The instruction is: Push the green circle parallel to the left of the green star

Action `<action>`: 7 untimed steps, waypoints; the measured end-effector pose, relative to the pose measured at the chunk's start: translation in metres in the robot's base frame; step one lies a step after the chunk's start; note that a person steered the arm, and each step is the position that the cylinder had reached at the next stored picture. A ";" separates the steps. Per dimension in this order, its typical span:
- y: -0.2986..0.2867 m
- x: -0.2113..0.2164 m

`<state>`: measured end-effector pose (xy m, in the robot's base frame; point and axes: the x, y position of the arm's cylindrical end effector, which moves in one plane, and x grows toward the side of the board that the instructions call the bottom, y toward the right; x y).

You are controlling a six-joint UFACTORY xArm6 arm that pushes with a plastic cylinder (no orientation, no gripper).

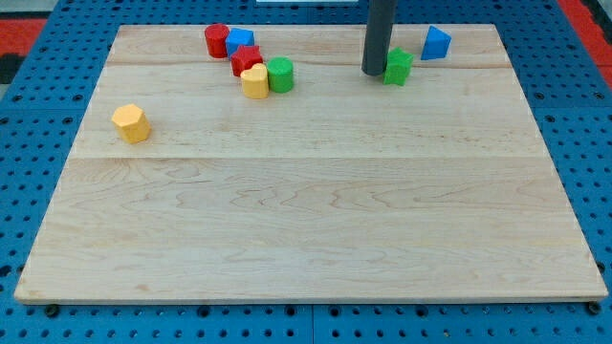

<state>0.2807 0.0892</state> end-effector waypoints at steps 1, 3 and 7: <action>0.014 -0.005; 0.055 -0.005; -0.108 0.009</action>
<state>0.2896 -0.0186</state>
